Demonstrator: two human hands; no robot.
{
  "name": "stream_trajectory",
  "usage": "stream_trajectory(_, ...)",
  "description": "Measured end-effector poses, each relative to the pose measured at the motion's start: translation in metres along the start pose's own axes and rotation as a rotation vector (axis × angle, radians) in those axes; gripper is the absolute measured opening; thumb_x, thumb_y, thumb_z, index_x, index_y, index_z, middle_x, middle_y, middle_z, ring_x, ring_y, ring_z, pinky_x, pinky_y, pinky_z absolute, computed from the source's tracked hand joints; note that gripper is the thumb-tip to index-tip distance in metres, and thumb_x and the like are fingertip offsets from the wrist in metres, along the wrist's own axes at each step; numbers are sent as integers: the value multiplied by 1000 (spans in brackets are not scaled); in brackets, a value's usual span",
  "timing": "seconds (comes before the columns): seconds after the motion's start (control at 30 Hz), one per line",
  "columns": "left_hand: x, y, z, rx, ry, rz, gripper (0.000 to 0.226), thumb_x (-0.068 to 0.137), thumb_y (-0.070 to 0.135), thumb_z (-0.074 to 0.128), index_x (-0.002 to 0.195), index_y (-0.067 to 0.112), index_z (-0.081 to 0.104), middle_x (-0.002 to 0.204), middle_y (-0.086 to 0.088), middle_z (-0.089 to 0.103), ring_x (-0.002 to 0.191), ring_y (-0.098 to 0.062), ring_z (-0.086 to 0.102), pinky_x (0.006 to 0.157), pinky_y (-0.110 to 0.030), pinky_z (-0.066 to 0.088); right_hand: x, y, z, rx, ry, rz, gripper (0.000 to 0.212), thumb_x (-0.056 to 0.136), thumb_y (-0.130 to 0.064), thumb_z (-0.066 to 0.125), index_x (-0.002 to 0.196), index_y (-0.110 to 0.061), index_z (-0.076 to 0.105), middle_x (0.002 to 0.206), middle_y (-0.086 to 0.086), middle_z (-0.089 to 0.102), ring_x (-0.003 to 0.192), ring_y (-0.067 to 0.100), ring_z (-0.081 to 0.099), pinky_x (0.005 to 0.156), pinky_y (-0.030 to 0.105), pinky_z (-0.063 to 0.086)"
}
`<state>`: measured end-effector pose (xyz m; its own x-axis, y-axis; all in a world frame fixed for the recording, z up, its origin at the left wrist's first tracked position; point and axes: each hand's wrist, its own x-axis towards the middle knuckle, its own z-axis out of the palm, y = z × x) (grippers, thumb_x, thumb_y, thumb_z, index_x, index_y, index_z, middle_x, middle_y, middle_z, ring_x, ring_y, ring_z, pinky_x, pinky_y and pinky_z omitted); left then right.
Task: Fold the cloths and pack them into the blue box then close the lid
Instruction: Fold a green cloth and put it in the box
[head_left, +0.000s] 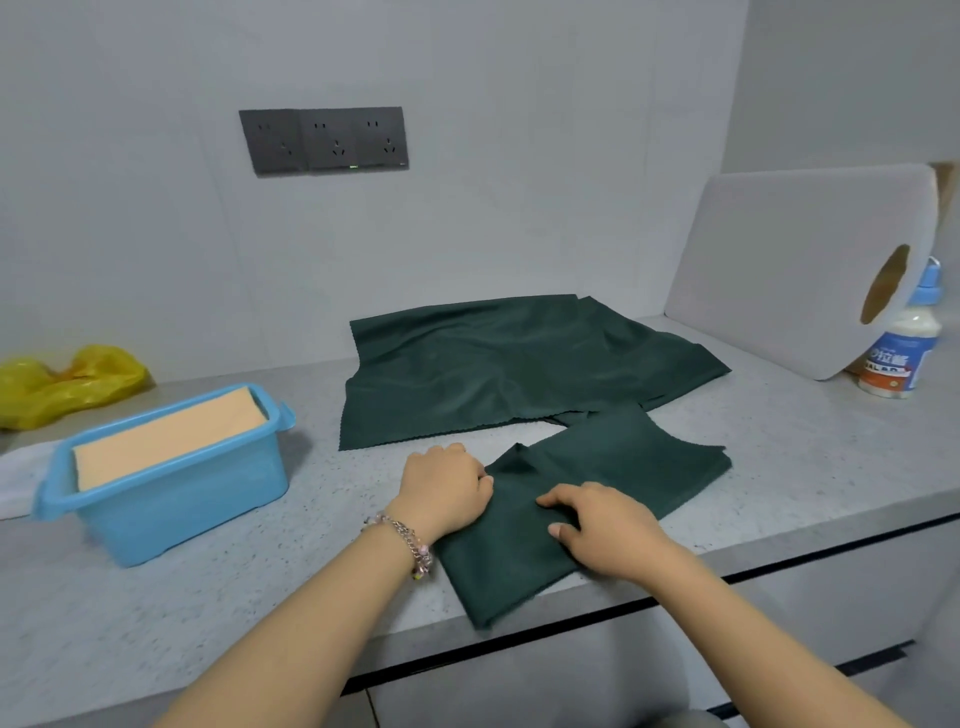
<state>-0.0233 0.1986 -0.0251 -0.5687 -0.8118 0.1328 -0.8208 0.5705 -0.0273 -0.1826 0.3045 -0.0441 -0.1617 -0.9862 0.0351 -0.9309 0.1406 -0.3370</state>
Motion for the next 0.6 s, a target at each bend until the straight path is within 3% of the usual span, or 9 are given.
stream_trajectory(0.07, -11, -10, -7, 8, 38, -4, 32, 91, 32, 41, 67, 18, 56, 79, -3, 56, 84, -28, 56, 63, -29, 32, 0, -3, 4, -6, -7, -36, 35, 94, -36, 47, 129, -43, 46, 120, -5, 50, 117, 16, 46, 91, 28, 40)
stream_trajectory(0.13, -19, -21, -10, -17, 29, -42, 37, 87, 30, 46, 55, 16, 35, 62, -6, 49, 79, -31, 59, 52, -28, 27, 3, -6, 7, -8, 10, -90, 34, 95, -31, 46, 126, -45, 48, 114, -5, 51, 114, 17, 46, 93, 27, 39)
stream_trajectory(0.3, -44, -44, -16, -19, -21, -129, 39, 82, 31, 54, 55, 15, 31, 60, -4, 42, 68, -27, 53, 48, -27, 28, 17, -23, 13, -83, 62, -304, 39, 96, -18, 42, 123, -45, 52, 93, -7, 38, 101, 19, 42, 86, 24, 32)
stream_trajectory(0.47, -62, -62, -22, -8, -91, -174, 37, 82, 31, 56, 56, 14, 35, 58, 1, 40, 50, -14, 38, 44, -25, 25, 41, -44, 19, -62, 44, -372, 35, 94, -19, 48, 123, -38, 53, 108, -6, 49, 110, 17, 40, 94, 27, 25)
stream_trajectory(0.6, -65, -67, -22, -10, -21, -210, 41, 87, 47, 53, 63, 16, 39, 69, 2, 49, 65, -19, 50, 54, -27, 34, 52, -46, 23, 175, 94, -227, 30, 88, -25, 62, 117, -26, 56, 118, -5, 58, 111, 15, 49, 95, 27, 37)
